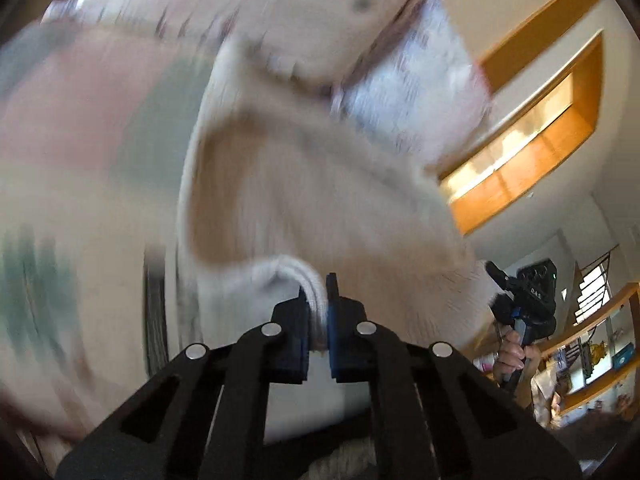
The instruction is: Fold small clothes
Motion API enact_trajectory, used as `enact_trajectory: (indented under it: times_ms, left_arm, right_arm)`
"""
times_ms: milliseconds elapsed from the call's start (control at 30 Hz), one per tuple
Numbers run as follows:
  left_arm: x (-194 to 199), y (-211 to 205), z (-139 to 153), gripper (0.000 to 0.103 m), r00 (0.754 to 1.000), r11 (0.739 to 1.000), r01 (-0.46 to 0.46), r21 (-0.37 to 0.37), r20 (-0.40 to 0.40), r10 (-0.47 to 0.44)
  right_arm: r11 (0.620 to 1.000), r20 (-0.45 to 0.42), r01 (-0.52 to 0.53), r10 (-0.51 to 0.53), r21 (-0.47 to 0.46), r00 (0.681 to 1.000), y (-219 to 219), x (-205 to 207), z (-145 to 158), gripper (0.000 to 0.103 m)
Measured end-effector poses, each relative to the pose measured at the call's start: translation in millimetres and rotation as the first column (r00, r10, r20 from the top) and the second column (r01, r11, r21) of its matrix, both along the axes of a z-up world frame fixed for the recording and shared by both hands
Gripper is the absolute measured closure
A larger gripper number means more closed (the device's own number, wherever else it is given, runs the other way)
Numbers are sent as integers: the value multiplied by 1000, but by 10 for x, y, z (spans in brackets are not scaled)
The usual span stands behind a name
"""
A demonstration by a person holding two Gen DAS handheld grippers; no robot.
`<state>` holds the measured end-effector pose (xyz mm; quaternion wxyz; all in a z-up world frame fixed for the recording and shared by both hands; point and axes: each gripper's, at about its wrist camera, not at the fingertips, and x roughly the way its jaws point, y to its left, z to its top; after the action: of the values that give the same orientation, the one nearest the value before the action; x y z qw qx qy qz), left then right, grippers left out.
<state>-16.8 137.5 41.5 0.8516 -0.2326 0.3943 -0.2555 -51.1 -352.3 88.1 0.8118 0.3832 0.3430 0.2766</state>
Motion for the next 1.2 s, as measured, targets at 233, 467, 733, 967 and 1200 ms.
enact_trajectory:
  times_ms: [233, 467, 733, 967, 1200]
  left_arm:
    - [1591, 177, 542, 97, 961, 976, -214, 51, 193, 200]
    - [2381, 405, 17, 39, 958, 959, -282, 35, -45, 283]
    - [2350, 436, -410, 49, 969, 987, -152, -47, -203, 139]
    - [2440, 174, -466, 88, 953, 966, -197, -170, -266, 147]
    - [2421, -1126, 466, 89, 997, 916, 55, -397, -34, -74]
  right_arm:
    - [990, 119, 128, -120, -61, 986, 28, 1557, 239, 95]
    - [953, -187, 194, -240, -231, 953, 111, 2442, -585, 39]
    - [955, -102, 172, -202, -241, 974, 143, 2248, -477, 12]
    - [974, -132, 136, -161, -179, 978, -62, 2023, -528, 12]
    - [941, -19, 232, -244, -245, 970, -416, 1808, -240, 12]
